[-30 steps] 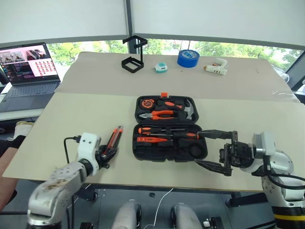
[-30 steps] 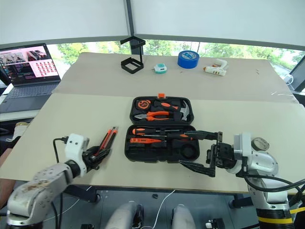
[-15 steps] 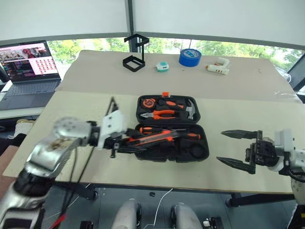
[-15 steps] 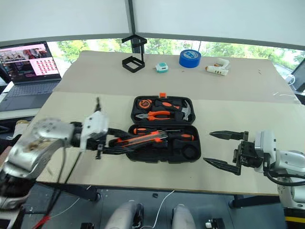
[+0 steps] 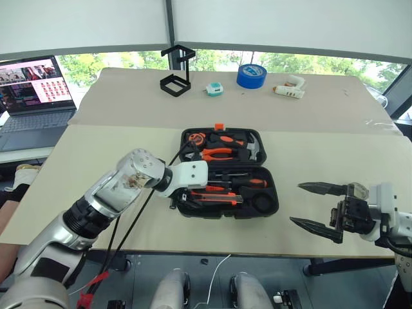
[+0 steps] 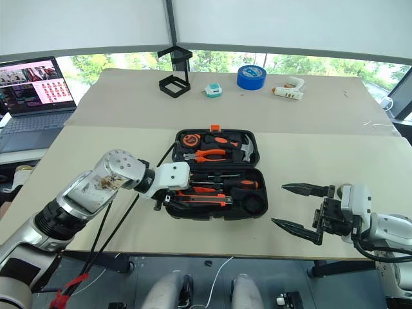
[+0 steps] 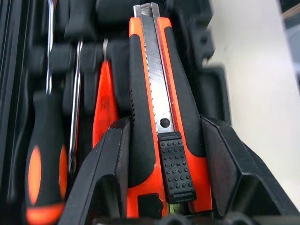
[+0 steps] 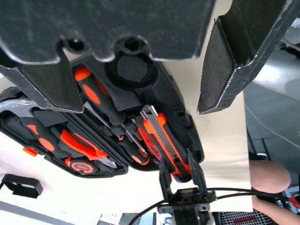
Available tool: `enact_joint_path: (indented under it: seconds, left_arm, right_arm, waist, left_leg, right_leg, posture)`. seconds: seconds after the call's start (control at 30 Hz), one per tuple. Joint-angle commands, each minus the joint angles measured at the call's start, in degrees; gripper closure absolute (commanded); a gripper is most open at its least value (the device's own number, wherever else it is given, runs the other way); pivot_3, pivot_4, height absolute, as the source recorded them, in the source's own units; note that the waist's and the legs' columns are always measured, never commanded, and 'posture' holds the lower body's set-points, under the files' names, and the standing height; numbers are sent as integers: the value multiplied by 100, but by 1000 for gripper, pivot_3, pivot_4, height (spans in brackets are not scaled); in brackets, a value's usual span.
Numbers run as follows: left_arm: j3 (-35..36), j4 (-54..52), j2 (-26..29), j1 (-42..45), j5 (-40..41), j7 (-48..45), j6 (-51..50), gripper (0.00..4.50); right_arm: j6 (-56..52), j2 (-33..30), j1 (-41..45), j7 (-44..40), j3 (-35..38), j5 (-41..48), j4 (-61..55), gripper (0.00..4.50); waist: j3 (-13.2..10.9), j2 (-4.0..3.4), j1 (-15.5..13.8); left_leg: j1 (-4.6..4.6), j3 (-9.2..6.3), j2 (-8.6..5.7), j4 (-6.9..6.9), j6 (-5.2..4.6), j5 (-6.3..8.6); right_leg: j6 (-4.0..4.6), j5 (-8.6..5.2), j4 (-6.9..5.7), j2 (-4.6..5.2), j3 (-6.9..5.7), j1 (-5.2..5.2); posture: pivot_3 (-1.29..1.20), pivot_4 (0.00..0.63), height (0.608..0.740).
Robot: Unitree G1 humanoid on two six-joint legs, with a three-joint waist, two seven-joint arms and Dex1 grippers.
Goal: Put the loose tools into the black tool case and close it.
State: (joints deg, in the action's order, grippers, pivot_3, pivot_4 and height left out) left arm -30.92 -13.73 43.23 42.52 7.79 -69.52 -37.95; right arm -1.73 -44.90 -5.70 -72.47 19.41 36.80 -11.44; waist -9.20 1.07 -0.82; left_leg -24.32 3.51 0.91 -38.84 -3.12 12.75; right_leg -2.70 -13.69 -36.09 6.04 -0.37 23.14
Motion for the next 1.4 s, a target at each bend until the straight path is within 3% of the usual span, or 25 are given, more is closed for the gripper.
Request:
enact_joint_path:
  seconds: [0.03, 0.3, 0.73, 0.8, 0.9, 0.93, 0.97, 1.0, 1.17, 1.27, 1.4]
  left_arm:
    - [80, -152, -43, -53, -28, -10, 10, 2733]
    - [41, 159, -511, -151, -175, 266, 118, 2733]
    - [-1, 472, -763, -337, -204, 234, 241, 2733]
    - [183, 491, -865, -389, -84, 278, 240, 1734]
    - [500, 436, -871, -497, 183, 113, 472, 716]
    - [688, 444, -896, -531, 302, 85, 648, 528]
    - [864, 471, -939, -555, 386, 110, 804, 56]
    - [1039, 521, -977, -564, 465, 150, 922, 23]
    - [1690, 823, -929, -693, 857, -122, 1737, 23]
    - [1841, 879, -884, -862, 989, -256, 1941, 803]
    - [1820, 837, -1005, -1185, 1045, -292, 2172, 2334]
  right_arm:
    - [-64, -19, -7, 75, 199, 123, -221, 0]
    - [-214, -27, 51, 189, 134, 123, -350, 0]
    - [-369, 26, 63, 331, 65, 111, -500, 0]
    - [-393, 42, 60, 353, 55, 111, -523, 0]
    - [-420, 58, 53, 365, 55, 112, -542, 0]
    - [-428, 64, 47, 370, 52, 112, -551, 0]
    - [-435, 70, 39, 373, 52, 114, -557, 0]
    - [-444, 75, 34, 378, 45, 117, -562, 0]
    - [-445, 99, 72, 412, -7, 96, -512, 0]
    - [-441, 110, 75, 427, -1, 93, -477, 0]
    - [-424, 131, 40, 433, 10, 77, -455, 0]
  waist:
    - [-1, 1, -6]
    - [-2, 4, 0]
    - [-2, 4, -25]
    - [-2, 3, -42]
    - [-2, 3, -49]
    - [-2, 4, -46]
    - [-2, 3, -39]
    - [-2, 3, -37]
    - [-2, 3, -13]
    - [-2, 3, 5]
    - [-2, 3, 3]
  left_leg:
    - [0, 0, -1, 0, 0, 0]
    - [0, -1, -2, -3, 0, 0]
    - [4, -2, -2, -4, 0, 0]
    - [4, -3, -3, -6, 0, 0]
    - [2, -3, -2, -8, -1, 0]
    - [2, -3, -2, -7, -1, 1]
    - [1, -3, -2, -7, -1, 1]
    - [1, -3, -2, -7, -1, 1]
    - [3, -3, 1, -7, -1, 0]
    - [3, -3, 1, -6, -1, 0]
    - [3, -2, 1, -6, -1, 0]
  right_leg:
    - [0, 0, 0, 2, 0, 0]
    - [0, 0, -2, 2, -1, -1]
    - [0, 1, -2, 3, -2, -8]
    - [-1, 1, -1, 5, -2, -9]
    - [-1, 1, -1, 6, -3, -8]
    - [-1, 1, -2, 6, -2, -8]
    - [-1, 1, -1, 6, -3, -6]
    - [-1, 1, -2, 6, -2, -5]
    - [0, 2, -6, 6, -2, -5]
    - [0, 2, -5, 6, -3, -5]
    - [0, 2, -5, 6, -3, -6]
  posture:
    - [0, 150, 740]
    - [0, 150, 740]
    - [0, 150, 740]
    - [0, 150, 740]
    - [0, 150, 740]
    - [0, 150, 740]
    - [0, 150, 740]
    - [0, 150, 740]
    - [0, 150, 740]
    - [0, 150, 740]
    - [0, 150, 740]
